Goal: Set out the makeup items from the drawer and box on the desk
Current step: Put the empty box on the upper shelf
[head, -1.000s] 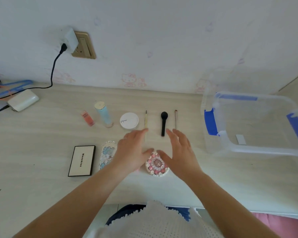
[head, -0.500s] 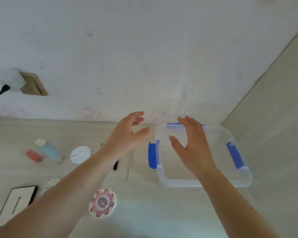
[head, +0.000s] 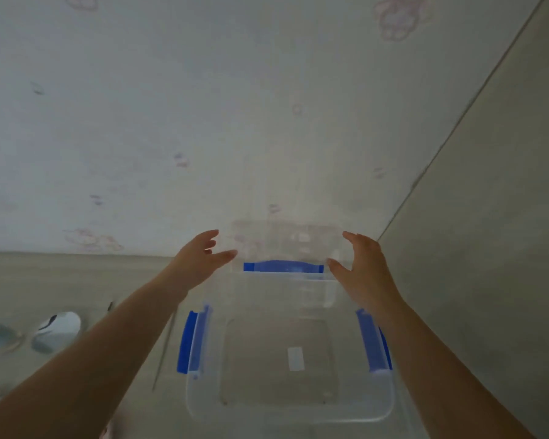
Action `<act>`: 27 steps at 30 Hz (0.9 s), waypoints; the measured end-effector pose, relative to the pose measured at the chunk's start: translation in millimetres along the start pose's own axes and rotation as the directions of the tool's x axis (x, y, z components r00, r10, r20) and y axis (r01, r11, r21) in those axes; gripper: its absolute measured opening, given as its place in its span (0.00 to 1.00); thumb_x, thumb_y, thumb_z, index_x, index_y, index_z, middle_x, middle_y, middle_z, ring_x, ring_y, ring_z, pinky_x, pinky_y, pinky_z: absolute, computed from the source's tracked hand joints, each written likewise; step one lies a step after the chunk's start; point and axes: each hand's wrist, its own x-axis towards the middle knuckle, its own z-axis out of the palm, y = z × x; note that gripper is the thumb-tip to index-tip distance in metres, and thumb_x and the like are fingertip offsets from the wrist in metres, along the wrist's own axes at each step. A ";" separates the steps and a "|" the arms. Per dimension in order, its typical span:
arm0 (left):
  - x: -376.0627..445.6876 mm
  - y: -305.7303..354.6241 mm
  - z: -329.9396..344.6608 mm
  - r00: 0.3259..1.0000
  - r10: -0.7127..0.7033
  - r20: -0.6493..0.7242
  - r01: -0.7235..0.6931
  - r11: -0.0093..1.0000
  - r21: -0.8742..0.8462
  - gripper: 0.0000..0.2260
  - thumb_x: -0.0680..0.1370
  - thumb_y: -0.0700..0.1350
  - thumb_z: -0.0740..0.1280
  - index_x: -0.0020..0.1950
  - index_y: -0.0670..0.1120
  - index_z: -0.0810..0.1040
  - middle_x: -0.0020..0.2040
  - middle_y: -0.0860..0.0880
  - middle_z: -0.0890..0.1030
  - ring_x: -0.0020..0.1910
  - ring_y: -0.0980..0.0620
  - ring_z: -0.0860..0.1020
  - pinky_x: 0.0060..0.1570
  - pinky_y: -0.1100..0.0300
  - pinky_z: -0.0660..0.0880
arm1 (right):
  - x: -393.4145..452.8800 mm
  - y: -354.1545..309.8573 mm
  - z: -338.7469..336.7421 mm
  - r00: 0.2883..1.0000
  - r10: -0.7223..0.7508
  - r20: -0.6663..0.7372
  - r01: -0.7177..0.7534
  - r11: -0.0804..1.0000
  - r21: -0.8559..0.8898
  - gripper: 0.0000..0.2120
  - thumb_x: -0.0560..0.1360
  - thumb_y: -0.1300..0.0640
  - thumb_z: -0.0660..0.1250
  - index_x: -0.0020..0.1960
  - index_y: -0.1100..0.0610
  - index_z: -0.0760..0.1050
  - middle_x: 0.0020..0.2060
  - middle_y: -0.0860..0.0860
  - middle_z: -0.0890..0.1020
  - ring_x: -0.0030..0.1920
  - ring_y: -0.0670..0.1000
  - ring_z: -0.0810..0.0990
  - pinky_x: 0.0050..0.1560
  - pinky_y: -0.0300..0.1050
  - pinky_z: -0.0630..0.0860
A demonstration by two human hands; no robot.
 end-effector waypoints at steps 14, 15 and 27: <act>20.0 0.1 18.1 0.984 -0.149 0.099 0.148 0.989 0.016 0.24 0.77 0.51 0.66 0.71 0.47 0.67 0.59 0.47 0.75 0.51 0.50 0.74 0.50 0.57 0.73 | 42.2 29.1 13.4 0.895 0.350 0.278 -0.427 0.852 0.304 0.44 0.73 0.40 0.67 0.77 0.49 0.44 0.76 0.53 0.57 0.74 0.56 0.62 0.70 0.54 0.63; 19.5 1.7 17.5 0.985 -0.146 0.094 0.146 0.989 0.000 0.24 0.77 0.50 0.66 0.71 0.46 0.66 0.59 0.48 0.73 0.53 0.50 0.73 0.53 0.56 0.72 | 40.5 29.8 12.9 0.896 0.350 0.272 -0.427 0.848 0.314 0.44 0.72 0.40 0.66 0.77 0.49 0.44 0.76 0.54 0.58 0.73 0.56 0.62 0.70 0.54 0.64; -29.6 7.8 -5.9 0.986 0.164 -0.012 -0.165 0.983 -0.084 0.32 0.75 0.48 0.69 0.75 0.56 0.58 0.67 0.54 0.68 0.65 0.55 0.67 0.58 0.58 0.64 | -2.2 2.4 -22.5 0.970 0.241 0.029 -0.216 0.804 0.554 0.29 0.78 0.42 0.57 0.75 0.47 0.56 0.73 0.50 0.63 0.68 0.52 0.68 0.58 0.43 0.64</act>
